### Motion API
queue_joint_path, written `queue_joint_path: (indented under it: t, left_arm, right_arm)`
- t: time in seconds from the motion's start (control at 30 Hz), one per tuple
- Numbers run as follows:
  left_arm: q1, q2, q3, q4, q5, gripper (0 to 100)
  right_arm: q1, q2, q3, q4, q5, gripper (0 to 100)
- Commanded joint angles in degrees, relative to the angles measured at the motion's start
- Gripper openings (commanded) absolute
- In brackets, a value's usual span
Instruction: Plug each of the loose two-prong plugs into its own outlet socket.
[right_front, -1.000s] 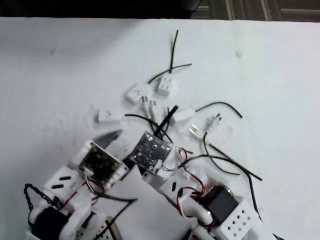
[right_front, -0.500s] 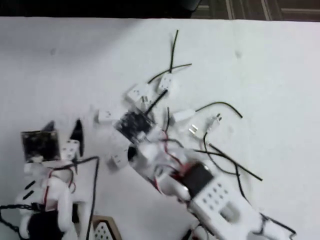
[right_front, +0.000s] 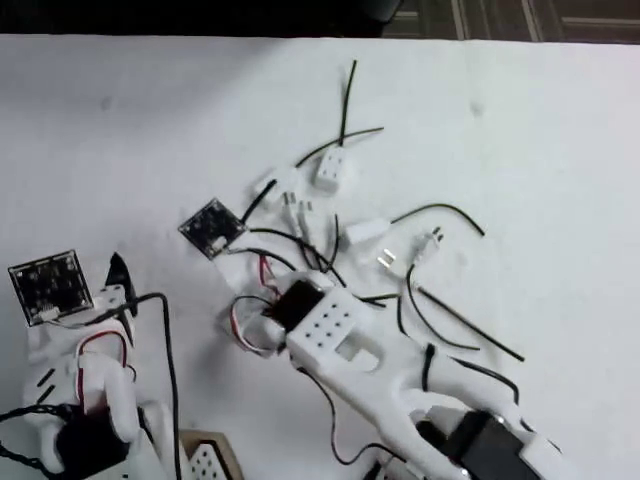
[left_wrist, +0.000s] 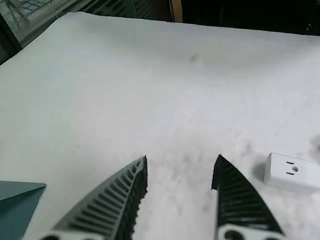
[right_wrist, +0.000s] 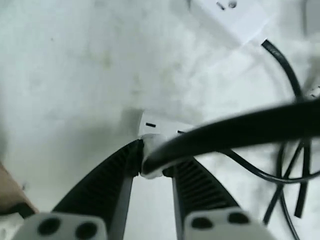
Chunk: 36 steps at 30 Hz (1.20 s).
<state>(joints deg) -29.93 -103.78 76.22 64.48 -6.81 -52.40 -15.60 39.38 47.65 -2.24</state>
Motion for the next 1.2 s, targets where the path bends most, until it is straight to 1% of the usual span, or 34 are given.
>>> queue_joint_path:
  t: [0.0, 0.13, 0.33, 0.87, 1.0, 1.17]
  left_arm:
    - [-0.48, -0.57, 0.53, 0.09, 0.70, 22]
    - [-0.48, -0.57, 1.85, -0.26, 0.70, 22]
    - [-0.48, -0.57, 1.93, -0.18, 0.70, 22]
    - [-0.48, -0.57, 1.93, 0.00, 0.62, 22]
    - [-0.48, -0.57, 1.93, 0.00, 0.62, 22]
    - [-0.57, -0.57, 1.93, 0.00, 0.62, 22]
  right_arm:
    - [-0.40, 0.31, -2.55, -3.56, -0.97, 1.8]
    - [-0.31, 0.66, -2.29, -5.93, -3.25, 1.8]
    - [-0.13, 0.66, 0.18, -8.22, -3.16, 1.7]
    - [-0.40, 0.84, 3.96, -9.45, -3.16, 1.7]
    - [-1.36, 4.09, 4.48, -11.82, -3.16, 1.7]
    - [-1.98, 7.60, 3.60, -11.21, -3.16, 1.7]
